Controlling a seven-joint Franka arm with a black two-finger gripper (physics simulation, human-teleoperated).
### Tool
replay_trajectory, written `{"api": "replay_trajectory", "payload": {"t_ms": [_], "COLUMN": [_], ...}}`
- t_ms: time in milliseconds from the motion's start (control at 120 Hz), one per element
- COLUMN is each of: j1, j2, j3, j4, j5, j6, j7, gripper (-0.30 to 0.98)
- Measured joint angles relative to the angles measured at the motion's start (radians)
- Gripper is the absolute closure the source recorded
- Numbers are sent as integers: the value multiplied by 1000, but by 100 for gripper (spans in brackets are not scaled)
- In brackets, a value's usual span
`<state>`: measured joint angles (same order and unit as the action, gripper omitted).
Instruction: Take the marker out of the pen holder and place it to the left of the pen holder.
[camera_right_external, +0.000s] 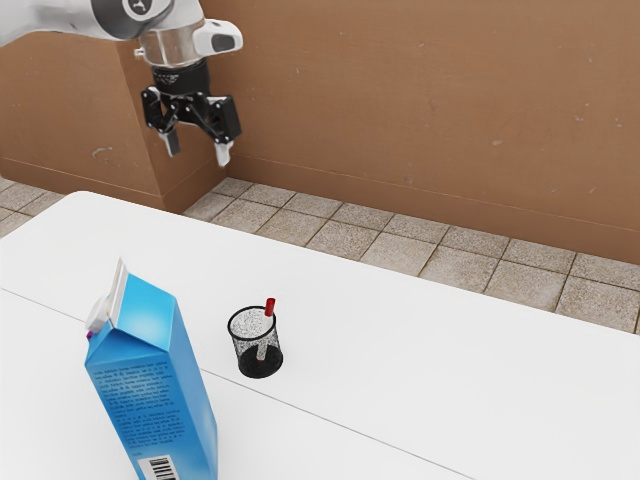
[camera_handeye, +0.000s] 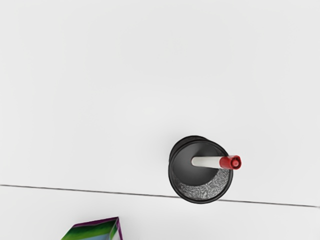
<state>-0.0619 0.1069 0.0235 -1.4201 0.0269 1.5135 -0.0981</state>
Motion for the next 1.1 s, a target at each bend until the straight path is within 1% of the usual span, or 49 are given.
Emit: {"api": "replay_trajectory", "payload": {"t_ms": [175, 383, 608, 725, 908, 975, 1100], "j1": [4, -1, -1, 1, -2, -4, -7], "j2": [16, 146, 220, 253, 368, 368, 287], "j3": [-13, -55, -73, -85, -106, -113, -134], "j4": [11, 39, 61, 56, 108, 88, -85], "j5": [-1, -1, 8, 42, 55, 59, 64], "j6": [4, 50, 78, 69, 4, -8, 18], "j7": [-12, -23, -33, -36, -39, -40, -44], "gripper": [0, 0, 0, 0, 0, 0, 0]}}
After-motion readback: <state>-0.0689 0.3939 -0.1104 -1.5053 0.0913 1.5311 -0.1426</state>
